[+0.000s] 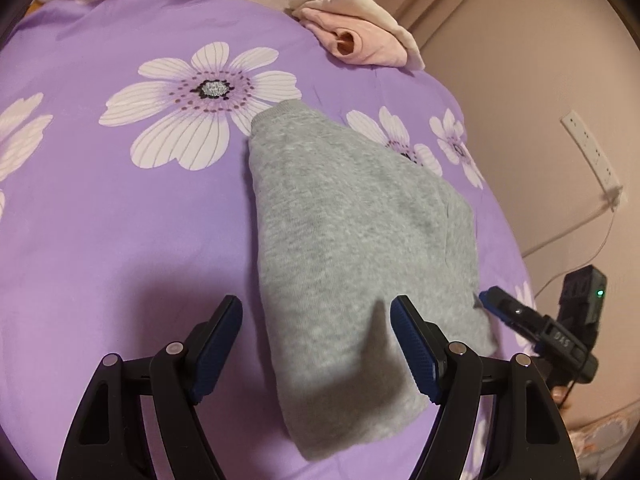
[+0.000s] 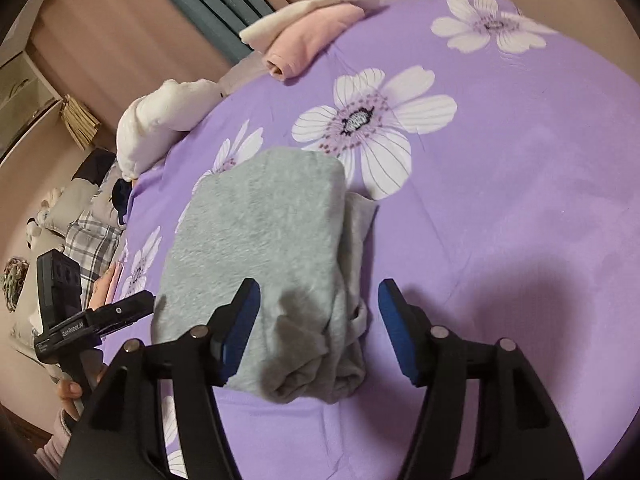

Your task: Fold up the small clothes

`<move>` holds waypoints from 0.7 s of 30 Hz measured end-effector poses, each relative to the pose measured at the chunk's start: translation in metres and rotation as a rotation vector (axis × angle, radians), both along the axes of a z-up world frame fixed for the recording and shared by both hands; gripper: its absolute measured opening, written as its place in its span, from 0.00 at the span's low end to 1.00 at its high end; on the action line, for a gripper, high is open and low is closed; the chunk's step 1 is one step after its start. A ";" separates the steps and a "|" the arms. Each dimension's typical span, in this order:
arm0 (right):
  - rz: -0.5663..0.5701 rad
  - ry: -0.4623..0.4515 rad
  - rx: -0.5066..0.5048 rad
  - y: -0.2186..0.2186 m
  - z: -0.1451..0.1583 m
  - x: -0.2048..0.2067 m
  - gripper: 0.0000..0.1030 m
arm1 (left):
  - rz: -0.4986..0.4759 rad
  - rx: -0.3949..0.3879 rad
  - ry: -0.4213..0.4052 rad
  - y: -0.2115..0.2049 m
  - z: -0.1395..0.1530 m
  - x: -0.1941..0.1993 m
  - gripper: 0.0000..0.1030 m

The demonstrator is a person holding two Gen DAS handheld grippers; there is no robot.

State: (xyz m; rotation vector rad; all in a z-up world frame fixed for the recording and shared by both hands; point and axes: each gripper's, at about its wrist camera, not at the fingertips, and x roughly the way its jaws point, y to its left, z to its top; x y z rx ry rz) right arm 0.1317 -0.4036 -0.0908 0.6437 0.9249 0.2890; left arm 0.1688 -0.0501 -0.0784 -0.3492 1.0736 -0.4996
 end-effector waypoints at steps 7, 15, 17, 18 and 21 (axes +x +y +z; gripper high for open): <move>0.024 0.038 0.079 0.007 -0.016 0.022 0.67 | -0.012 -0.031 0.042 -0.010 -0.009 0.015 0.75; 0.069 0.055 0.088 0.018 -0.026 0.038 0.67 | -0.016 -0.033 0.071 -0.015 -0.019 0.024 0.75; 0.084 0.050 0.092 0.021 -0.027 0.041 0.67 | -0.018 -0.026 0.076 -0.019 -0.022 0.026 0.75; 0.093 0.047 0.092 0.023 -0.027 0.043 0.67 | -0.020 -0.024 0.078 -0.021 -0.024 0.027 0.76; 0.114 0.038 0.083 0.028 -0.028 0.047 0.67 | -0.025 -0.028 0.088 -0.024 -0.029 0.029 0.76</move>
